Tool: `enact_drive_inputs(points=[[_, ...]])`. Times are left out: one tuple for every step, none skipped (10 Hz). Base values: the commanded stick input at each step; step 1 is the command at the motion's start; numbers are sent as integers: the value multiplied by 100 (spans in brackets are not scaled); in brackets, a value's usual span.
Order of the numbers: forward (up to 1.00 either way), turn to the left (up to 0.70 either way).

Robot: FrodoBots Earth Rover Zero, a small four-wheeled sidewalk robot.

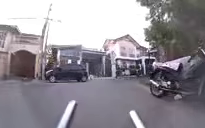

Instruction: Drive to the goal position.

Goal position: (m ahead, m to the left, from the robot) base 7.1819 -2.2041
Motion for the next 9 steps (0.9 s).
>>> enact_drive_inputs(points=[[85, -34], [85, -34], [85, -34], [85, -34], [85, -32], [85, 0], [85, 0], [85, 0], [85, 0]])
